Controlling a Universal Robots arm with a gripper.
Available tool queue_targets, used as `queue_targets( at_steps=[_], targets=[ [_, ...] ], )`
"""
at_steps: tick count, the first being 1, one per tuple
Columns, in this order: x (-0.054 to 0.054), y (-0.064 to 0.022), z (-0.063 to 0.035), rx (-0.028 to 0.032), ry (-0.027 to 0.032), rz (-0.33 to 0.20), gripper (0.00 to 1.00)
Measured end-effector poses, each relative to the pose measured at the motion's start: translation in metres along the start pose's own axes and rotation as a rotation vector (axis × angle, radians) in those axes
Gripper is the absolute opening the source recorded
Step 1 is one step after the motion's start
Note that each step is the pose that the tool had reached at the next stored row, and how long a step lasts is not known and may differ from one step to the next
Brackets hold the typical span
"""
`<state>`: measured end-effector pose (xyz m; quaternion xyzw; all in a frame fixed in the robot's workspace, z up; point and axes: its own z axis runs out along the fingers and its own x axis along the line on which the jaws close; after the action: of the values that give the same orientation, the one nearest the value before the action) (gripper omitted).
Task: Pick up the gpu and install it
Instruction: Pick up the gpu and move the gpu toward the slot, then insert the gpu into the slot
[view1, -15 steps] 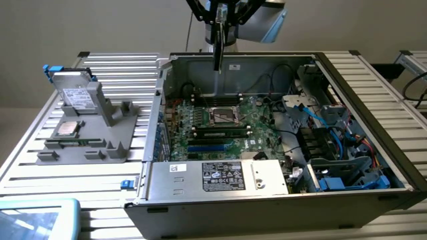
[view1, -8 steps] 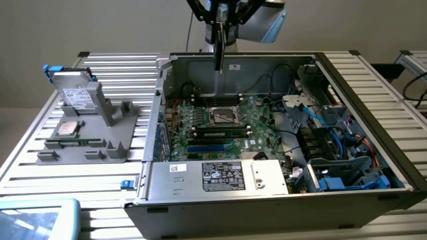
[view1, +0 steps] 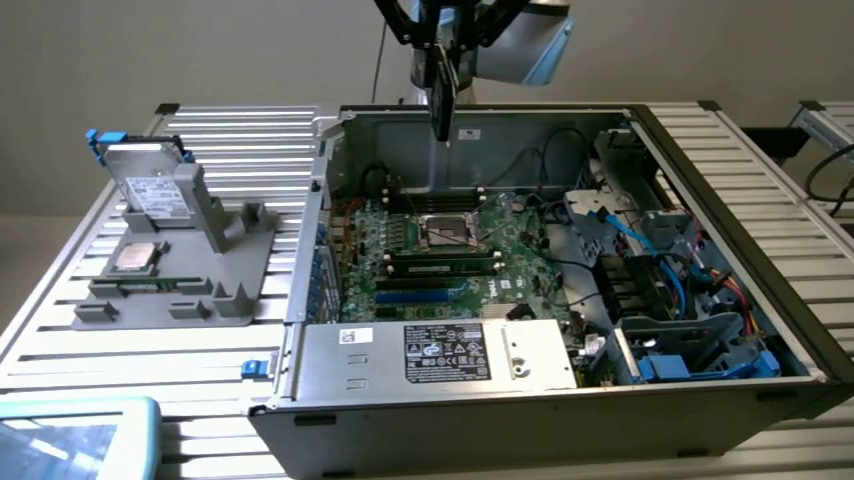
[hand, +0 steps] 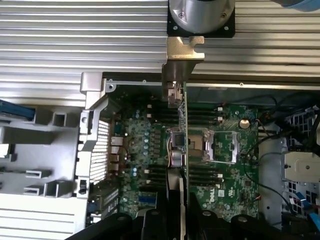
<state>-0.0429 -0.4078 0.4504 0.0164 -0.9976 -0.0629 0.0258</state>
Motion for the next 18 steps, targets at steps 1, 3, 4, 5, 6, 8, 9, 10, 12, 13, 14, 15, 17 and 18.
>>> queue_targets(
  at_steps=[1,3,4,5,6,8,9,10,12,13,14,15,17,18],
  targets=[
    [-0.0005,0.0000,0.0000,-0.0007,0.0006,-0.003,0.27],
    [-0.0005,0.0000,-0.0001,-0.0008,0.0009,-0.003,0.27],
    [-0.0005,0.0000,-0.0002,-0.0006,0.0011,-0.004,0.27],
    [-0.0005,0.0000,-0.0003,-0.0006,0.0011,-0.004,0.27],
    [-0.0005,0.0001,-0.0003,-0.0005,0.0012,-0.004,0.27],
    [-0.0005,0.0001,-0.0004,-0.0006,0.0012,-0.005,0.27],
    [-0.0005,0.0001,-0.0004,-0.0006,0.0012,-0.005,0.27],
    [-0.0005,0.0001,-0.0004,-0.0005,0.0012,-0.005,0.27],
    [-0.0005,0.0001,-0.0005,-0.0005,0.0012,-0.005,0.27],
    [-0.0005,0.0001,-0.0005,-0.0005,0.0013,-0.005,0.27],
    [-0.0005,0.0001,-0.0006,-0.0005,0.0013,-0.005,0.27],
    [-0.0005,0.0001,-0.0006,-0.0005,0.0013,-0.006,0.27],
    [-0.0006,0.0010,-0.0007,0.0014,0.0012,-0.008,0.27],
    [-0.0006,0.0009,-0.0005,0.0018,0.0023,-0.022,0.27]
  ],
)
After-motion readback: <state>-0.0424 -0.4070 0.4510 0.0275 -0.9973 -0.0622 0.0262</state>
